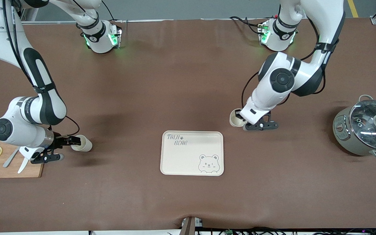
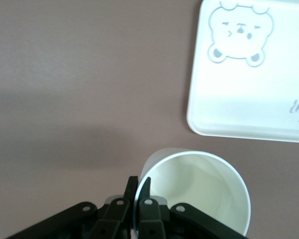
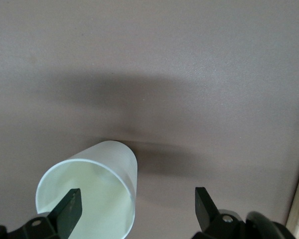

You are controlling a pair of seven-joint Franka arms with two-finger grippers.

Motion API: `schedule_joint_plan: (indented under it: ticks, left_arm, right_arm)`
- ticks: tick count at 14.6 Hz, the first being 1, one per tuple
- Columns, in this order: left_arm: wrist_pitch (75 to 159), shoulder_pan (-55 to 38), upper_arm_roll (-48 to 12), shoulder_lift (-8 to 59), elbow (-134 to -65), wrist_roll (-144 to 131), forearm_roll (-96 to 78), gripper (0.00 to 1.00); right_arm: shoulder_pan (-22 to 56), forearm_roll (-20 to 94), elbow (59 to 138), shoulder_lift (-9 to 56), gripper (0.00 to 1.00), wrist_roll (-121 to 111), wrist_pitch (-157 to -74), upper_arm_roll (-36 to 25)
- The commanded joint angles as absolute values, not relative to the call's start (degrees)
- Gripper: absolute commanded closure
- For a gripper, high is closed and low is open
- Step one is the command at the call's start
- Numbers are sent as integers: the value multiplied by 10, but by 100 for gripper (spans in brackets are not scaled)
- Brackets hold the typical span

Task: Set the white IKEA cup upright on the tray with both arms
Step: 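Carry the cup over the tray while the right gripper grasps its cup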

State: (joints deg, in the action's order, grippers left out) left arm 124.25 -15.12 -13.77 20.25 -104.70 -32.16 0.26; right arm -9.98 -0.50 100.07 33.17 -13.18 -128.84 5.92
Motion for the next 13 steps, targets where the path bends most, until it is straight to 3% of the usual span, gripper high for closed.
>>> schedule_joint_plan:
  ticks: [1,4,13]
  left_arm:
    - [1208,-181,-135,276,-945,-378,30,100]
    - [1200,-200,-131,336,-861,-403,31,100]
    - [1208,-231,-116,409,-794,-410,60,100]
  right_arm:
    - [-109,-12,1005,332,0,-149,-1293,62]
    - [-108,-12,1007,332,0,-149,-1294,62]
    - [-105,-12,1044,328,0,-149,-1340,62]
